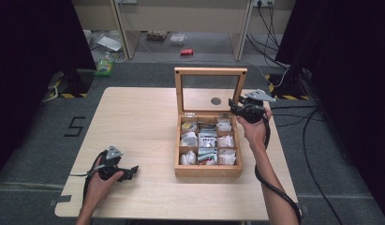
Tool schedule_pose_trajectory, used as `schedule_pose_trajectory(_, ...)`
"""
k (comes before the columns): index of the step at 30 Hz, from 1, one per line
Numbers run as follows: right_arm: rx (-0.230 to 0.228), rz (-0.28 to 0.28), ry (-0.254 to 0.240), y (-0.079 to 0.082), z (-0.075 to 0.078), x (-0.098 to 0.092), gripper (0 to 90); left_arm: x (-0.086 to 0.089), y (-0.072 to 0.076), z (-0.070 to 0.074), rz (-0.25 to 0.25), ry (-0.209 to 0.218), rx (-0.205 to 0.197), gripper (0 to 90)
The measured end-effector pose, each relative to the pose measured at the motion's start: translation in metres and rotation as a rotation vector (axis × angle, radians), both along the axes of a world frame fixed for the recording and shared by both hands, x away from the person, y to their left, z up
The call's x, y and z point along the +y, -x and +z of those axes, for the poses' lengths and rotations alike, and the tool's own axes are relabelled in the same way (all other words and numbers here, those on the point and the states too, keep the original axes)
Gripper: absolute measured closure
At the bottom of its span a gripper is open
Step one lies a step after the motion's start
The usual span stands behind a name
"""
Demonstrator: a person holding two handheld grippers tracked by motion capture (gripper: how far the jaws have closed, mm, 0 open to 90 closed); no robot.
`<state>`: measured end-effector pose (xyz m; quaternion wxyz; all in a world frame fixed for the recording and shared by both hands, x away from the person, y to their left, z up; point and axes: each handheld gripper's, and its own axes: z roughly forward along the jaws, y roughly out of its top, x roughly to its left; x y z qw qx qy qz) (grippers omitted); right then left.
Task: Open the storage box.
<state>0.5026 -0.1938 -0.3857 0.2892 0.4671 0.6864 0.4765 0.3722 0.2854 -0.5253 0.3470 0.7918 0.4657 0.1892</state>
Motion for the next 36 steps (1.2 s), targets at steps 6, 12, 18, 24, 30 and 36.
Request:
schedule_pose_trajectory(6,0.015,0.009,0.006,-0.002,-0.004,0.005,52.5,0.0,0.0,0.0,-0.001,-0.002,0.0,0.0)
schedule_pose_trajectory(12,0.049,0.014,0.007,0.002,-0.006,0.007,52.5,0.0,0.0,0.0,-0.001,-0.002,0.0,0.0)
schedule_pose_trajectory(18,0.096,0.053,0.034,0.018,-0.011,0.005,52.6,0.0,0.0,0.0,-0.001,-0.002,0.001,0.0)
schedule_pose_trajectory(24,0.122,0.084,0.053,0.027,-0.017,0.005,52.6,0.0,0.0,0.0,-0.001,-0.001,0.001,0.0)
schedule_pose_trajectory(30,0.125,0.11,0.048,0.037,-0.019,0.005,52.5,0.0,0.0,0.0,-0.001,-0.001,0.001,0.0)
schedule_pose_trajectory(36,0.097,0.145,0.046,0.051,-0.021,0.01,52.5,0.0,0.0,0.0,-0.001,-0.001,0.001,0.0)
